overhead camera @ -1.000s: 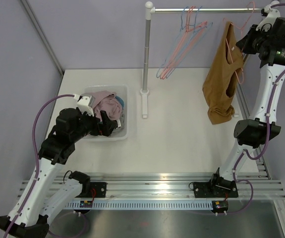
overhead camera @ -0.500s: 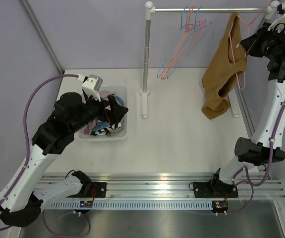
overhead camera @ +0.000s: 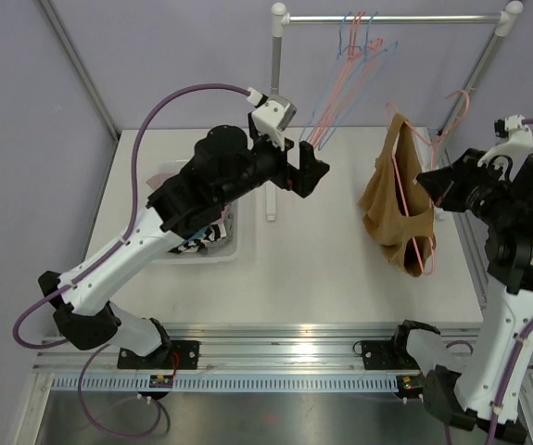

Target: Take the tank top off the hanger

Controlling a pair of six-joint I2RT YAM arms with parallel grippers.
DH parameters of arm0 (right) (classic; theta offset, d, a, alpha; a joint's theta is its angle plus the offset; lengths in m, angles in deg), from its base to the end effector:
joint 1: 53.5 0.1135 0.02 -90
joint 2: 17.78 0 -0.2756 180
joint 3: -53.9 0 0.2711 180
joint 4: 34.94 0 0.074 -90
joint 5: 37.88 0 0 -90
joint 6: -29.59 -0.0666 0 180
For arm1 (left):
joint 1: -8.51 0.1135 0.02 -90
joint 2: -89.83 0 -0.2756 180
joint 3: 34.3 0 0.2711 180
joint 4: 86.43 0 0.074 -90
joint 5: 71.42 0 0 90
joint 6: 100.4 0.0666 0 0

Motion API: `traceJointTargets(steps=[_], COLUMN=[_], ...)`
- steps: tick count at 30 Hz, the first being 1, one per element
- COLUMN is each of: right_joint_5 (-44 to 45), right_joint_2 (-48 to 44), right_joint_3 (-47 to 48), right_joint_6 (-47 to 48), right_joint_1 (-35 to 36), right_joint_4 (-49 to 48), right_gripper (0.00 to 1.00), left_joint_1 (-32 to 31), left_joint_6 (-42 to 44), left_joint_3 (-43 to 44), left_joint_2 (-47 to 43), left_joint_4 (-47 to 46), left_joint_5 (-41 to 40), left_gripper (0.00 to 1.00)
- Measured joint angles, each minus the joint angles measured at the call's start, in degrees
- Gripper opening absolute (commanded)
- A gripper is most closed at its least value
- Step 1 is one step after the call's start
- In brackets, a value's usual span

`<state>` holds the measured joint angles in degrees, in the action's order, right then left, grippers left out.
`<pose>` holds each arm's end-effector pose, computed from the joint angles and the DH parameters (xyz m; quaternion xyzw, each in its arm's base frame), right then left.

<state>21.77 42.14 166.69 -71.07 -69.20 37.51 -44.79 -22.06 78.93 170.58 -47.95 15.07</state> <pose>0.1722 -0.0134 0.5241 0.0328 0.8022 0.1892 0.5653 0.2089 -0.2735 0.5164 0.2449 0.7016 -0.3400 0.5764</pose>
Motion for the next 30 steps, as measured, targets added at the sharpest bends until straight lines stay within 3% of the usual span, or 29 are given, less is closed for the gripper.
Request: traceJointTargets(steps=[10,22,26,28,30], right_joint_5=[-3.23,-5.86,-8.35,-8.72,-8.39], right_joint_2=[-15.04,-14.05,-14.67,-14.93,-14.95], right_joint_3=[-8.20,-9.29,-9.29,-9.29,-9.29], right_joint_6=[-0.31,-0.33,-0.31,-0.26,-0.04], right_joint_1=[14.03,17.64,17.94,18.08,18.47], right_joint_4=[2.25,3.06,2.16,2.14,2.19], right_gripper=[0.00,0.00,0.00,0.00,0.00], left_joint_1=[-4.48,-7.52,-6.84,-6.32,-5.40], left_joint_6=[8.41,15.17,15.85,15.72,15.58], left_joint_3=[-2.69,-7.28,-7.32,-7.32,-7.63], left_joint_2=[4.79,7.76,8.81,8.98,8.98], left_joint_4=[-12.68,-14.05,-13.70,-13.75,-13.97], left_joint_5=[3.98,-4.66,-6.73,-7.15,-7.72], left_gripper=[0.99,0.75,0.55,0.35,0.30])
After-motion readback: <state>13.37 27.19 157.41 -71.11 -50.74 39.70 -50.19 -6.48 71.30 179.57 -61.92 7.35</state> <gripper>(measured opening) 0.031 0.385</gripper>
